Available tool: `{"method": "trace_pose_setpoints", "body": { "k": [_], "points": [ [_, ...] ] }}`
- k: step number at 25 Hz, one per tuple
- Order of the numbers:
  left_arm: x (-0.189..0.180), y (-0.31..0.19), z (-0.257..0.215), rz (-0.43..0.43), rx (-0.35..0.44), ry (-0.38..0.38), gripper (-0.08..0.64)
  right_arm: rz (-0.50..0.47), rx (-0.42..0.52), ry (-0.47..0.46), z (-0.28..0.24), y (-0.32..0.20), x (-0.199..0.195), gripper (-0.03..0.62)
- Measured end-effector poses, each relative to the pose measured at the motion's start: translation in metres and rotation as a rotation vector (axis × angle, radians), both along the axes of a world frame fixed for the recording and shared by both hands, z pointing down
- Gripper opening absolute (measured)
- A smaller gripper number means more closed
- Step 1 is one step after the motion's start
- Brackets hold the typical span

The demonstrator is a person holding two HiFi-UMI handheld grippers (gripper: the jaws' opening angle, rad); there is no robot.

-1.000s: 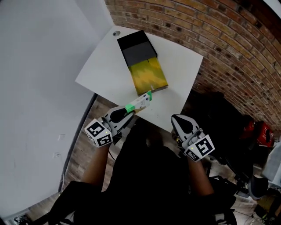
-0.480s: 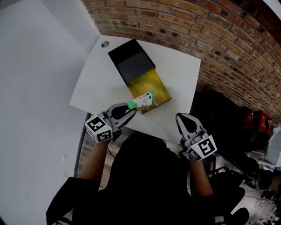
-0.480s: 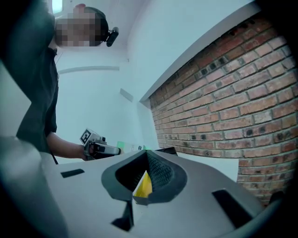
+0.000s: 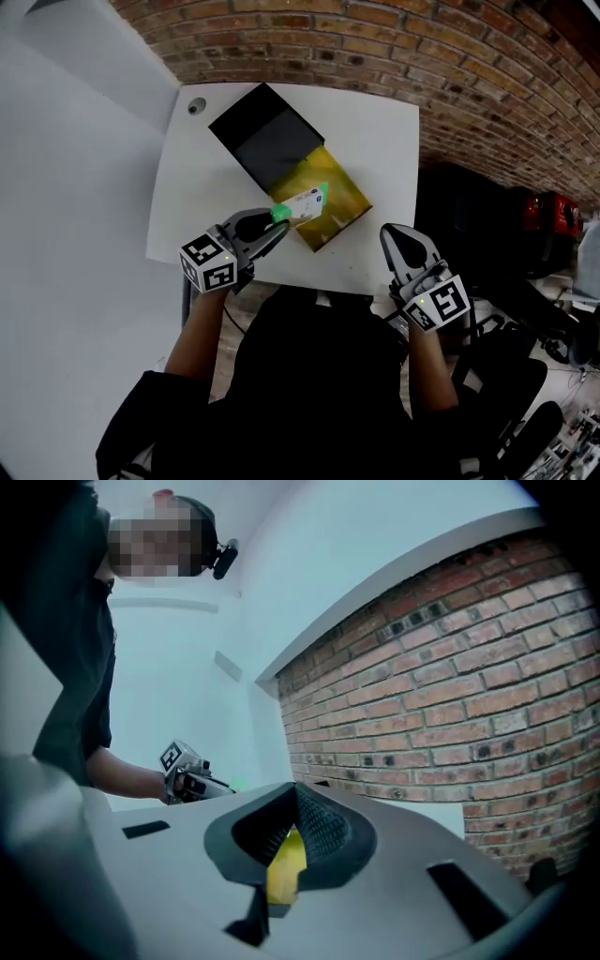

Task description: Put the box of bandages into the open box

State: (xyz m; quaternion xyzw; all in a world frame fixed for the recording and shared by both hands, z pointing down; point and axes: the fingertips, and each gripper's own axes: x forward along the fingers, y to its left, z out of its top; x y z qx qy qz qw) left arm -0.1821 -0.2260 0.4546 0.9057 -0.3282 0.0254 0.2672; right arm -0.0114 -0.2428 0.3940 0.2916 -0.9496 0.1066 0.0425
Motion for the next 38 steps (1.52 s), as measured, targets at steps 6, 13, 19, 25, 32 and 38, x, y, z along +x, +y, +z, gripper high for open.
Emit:
{"method": "trace_pose_setpoints", "body": {
  "k": [6, 13, 19, 25, 32, 38],
  "points": [
    [-0.001, -0.017, 0.023, 0.092, -0.069, 0.0, 0.095, 0.091, 0.056, 0.059, 0.0, -0.006, -0.006, 0.006],
    [0.014, -0.034, 0.048, 0.118, -0.162, 0.021, 0.095, 0.115, 0.049, 0.083, 0.016, 0.0, -0.005, 0.006],
    [0.026, -0.041, 0.064, 0.113, -0.265, 0.055, 0.095, 0.112, 0.037, 0.064, 0.02, -0.01, -0.007, 0.006],
    [0.033, -0.048, 0.086, 0.102, -0.346, 0.049, 0.095, 0.11, 0.035, 0.06, 0.026, -0.021, -0.007, 0.006],
    [0.04, -0.055, 0.099, 0.098, -0.408, 0.06, 0.095, 0.11, 0.014, 0.063, 0.034, -0.024, -0.007, 0.006],
    [0.043, -0.058, 0.113, 0.088, -0.462, 0.07, 0.095, 0.117, 0.013, 0.061, 0.034, -0.028, -0.004, 0.006]
  ]
}}
